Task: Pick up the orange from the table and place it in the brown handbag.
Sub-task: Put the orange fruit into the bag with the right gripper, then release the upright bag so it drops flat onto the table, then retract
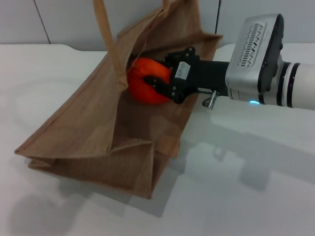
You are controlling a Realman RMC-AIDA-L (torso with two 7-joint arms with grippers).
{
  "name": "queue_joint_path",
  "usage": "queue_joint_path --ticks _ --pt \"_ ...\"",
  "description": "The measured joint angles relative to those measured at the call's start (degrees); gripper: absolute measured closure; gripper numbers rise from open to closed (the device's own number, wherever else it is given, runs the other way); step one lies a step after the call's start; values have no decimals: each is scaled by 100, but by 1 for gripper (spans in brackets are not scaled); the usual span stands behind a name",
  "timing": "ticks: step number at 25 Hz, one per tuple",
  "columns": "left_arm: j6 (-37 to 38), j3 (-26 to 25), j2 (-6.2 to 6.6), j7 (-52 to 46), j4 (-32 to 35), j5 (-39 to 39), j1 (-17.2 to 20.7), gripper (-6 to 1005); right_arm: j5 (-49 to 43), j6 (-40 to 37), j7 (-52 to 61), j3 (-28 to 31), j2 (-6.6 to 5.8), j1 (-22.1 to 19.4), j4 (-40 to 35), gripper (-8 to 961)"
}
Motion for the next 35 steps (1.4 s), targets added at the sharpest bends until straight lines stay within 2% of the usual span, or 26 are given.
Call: queue_joint_path --ticks 3,14,19,24,28,35 --pt "4 -1 0 0 -6 0 0 876 166 -54 -27 -81 -2 5 5 604" --pt "12 -3 0 0 -7 16 24 877 184 -124 -31 -263 -11 6 54 349" --pt "15 -3 0 0 -7 12 26 877 186 -161 -15 -320 -16 6 104 144" --pt "15 -33 0 0 -2 37 71 877 186 -350 4 -309 -28 -41 179 76" --pt "83 -56 0 0 25 116 256 877 186 -714 6 -143 -77 -190 205 77" --pt "228 -75 0 3 -13 236 468 863 143 -792 -28 933 -282 -977 435 78"
